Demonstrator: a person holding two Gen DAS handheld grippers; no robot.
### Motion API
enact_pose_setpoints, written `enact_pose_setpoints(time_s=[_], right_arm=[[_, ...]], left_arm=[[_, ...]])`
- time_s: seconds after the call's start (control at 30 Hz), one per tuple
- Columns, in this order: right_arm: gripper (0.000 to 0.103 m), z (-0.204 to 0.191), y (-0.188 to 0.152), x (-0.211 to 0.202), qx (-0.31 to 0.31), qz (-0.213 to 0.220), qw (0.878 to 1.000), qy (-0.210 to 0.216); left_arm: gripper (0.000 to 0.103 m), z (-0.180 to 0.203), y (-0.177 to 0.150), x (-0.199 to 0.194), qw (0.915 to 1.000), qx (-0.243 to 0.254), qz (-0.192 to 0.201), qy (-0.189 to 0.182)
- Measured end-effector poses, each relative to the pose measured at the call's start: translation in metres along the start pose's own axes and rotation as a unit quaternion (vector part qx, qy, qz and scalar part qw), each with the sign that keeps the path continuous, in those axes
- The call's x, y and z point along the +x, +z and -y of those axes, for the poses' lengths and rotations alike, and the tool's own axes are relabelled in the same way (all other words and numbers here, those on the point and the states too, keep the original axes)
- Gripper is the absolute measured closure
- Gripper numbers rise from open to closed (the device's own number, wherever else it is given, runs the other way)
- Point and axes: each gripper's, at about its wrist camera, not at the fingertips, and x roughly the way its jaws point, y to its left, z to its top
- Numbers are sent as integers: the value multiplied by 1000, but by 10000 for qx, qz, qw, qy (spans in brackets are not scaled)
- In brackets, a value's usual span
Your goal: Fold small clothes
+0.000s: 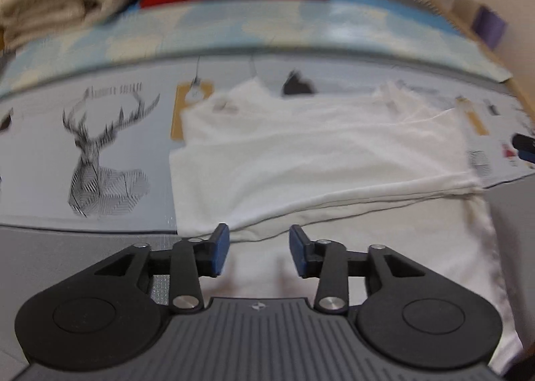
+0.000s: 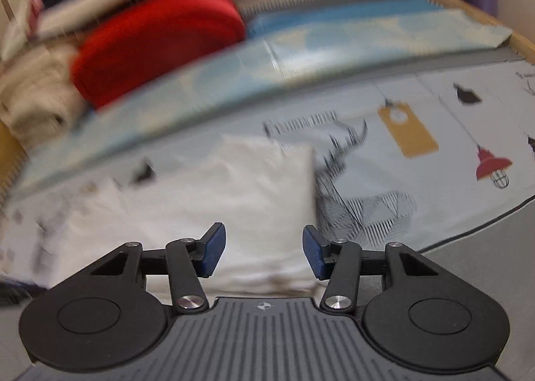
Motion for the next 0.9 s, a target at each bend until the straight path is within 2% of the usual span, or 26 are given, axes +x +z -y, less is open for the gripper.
enact_pose_setpoints(time_s=[0.07,0.2,0.33,0.47,0.53,0.57,0.6,0.63,0.7,0.77,0.8,0.9], right_arm=[[50,-5,-3,-27,15,298,9994,156],[50,-15,-17,-78,-216,584,9976,317],[50,-8,-46,-126,-243,758,9968,105],[51,4,-82,-165,-106,872,9961,-85],[51,6,-104,-176,-334,909,9946,-362],[51,7,-115,-182,-435,928,9936,-464],[51,9,-125,-185,-501,916,9931,-537],[52,11,-134,-189,-554,868,9928,-613],[55,15,-152,-198,-644,846,9920,-679],[58,21,-171,-207,-673,875,9917,-666],[63,24,-179,-209,-620,832,9922,-689],[65,26,-191,-218,-306,799,9943,-634]], left_arm=[[42,6,-10,-29,9993,62,364,-43],[37,19,-41,-86,9962,50,850,-170],[37,29,-85,-114,9956,-135,869,-327],[37,37,-142,-117,9963,-137,849,-50],[37,36,-174,-108,9979,-166,624,46],[37,35,-186,-103,9992,-188,342,126],[38,35,-193,-102,9995,-213,150,163],[38,35,-197,-108,9996,-208,137,133],[38,38,-199,-128,9988,-25,494,27],[38,38,-204,-142,9970,45,764,77],[38,36,-208,-144,9968,-16,793,61],[40,32,-220,-140,9968,-190,776,-85]])
